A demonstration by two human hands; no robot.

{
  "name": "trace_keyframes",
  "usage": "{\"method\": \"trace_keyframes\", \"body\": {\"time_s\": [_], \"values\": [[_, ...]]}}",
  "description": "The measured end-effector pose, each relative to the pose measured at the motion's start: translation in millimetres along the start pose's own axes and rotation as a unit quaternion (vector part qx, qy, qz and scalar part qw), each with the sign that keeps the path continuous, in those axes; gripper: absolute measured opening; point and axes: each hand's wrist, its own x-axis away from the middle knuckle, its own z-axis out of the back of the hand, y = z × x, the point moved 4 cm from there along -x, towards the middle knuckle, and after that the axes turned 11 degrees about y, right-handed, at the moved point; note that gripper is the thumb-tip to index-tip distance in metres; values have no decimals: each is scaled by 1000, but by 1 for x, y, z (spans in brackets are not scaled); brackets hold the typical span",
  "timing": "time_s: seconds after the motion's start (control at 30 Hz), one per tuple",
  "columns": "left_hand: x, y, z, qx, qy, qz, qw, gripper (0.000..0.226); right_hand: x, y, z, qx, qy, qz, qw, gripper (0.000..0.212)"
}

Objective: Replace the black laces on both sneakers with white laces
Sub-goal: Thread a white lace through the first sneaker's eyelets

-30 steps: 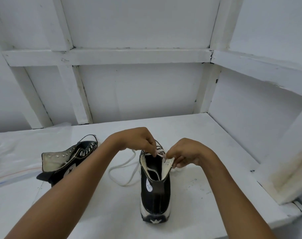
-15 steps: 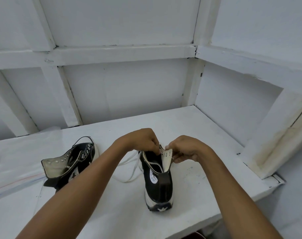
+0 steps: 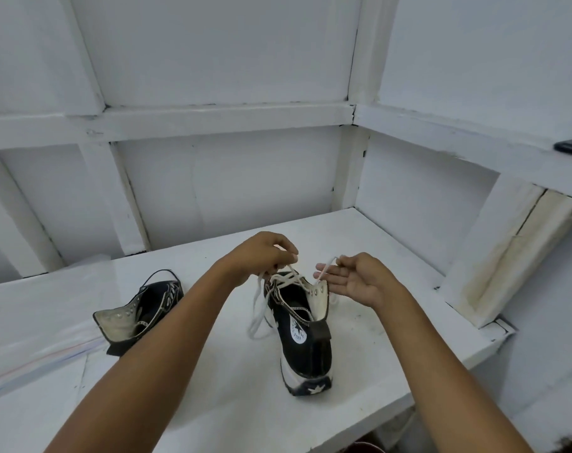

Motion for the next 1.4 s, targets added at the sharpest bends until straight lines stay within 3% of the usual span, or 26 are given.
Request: {"method": "trace_keyframes", "body": {"time_s": [0.07, 0.17, 0.27, 0.37, 0.43, 0.5, 0.57, 0.67, 0.73, 0.83, 0.9, 1.0, 1.07, 1.1, 1.23, 1.33, 1.4], "values": [[0, 3, 5, 28, 21, 13, 999, 12, -2, 1, -1, -39, -9, -11, 999, 29], [0, 6, 10, 32, 34, 19, 999, 12, -7, 3, 4, 113, -9, 25, 993, 27], [-3, 7, 12, 2, 35, 19, 999, 14, -9, 5, 11, 343, -39, 48, 937, 24], [-5, 7, 13, -24, 32, 14, 999, 15, -5, 7, 8, 451, -122, 67, 882, 24], [-4, 8, 13, -44, 21, 5, 999, 12, -6, 6, 5, 418, -151, 79, 893, 23], [-3, 10, 14, -83, -3, -9, 997, 11, -10, 2, 2, 309, -153, 63, 937, 27], [-1, 12, 15, -154, -30, -23, 987, 18, -15, -1, 0, 178, -153, 27, 972, 33], [0, 10, 16, -303, -22, -32, 952, 28, -18, -8, -2, 12, -153, -5, 988, 36], [-1, 6, 17, -358, 2, -34, 933, 30, -21, -10, -1, 11, -135, -9, 991, 32], [-4, -1, 15, -376, 34, -49, 925, 13, -28, -4, 1, 143, -107, 14, 984, 30], [-6, -3, 12, -376, 46, -49, 924, 14, -31, -1, 2, 267, -106, 41, 957, 23], [-5, -8, 11, -274, 35, 6, 961, 31, -26, 1, 3, 466, -151, 84, 868, 22], [0, -8, 8, -179, 9, 45, 983, 33, -21, 1, 1, 521, -212, 93, 822, 26], [2, -8, 8, -147, -1, 54, 988, 33, -20, 1, 1, 515, -235, 97, 818, 26], [4, -10, 8, -101, -9, 49, 994, 21, -25, -6, -3, 407, -232, 99, 878, 28], [7, -7, 10, -68, -39, 27, 997, 6, -31, -11, -3, 275, -209, 39, 938, 37], [8, -5, 10, -69, -66, 20, 995, 16, -34, -15, -3, 157, -210, -7, 965, 45]]}}
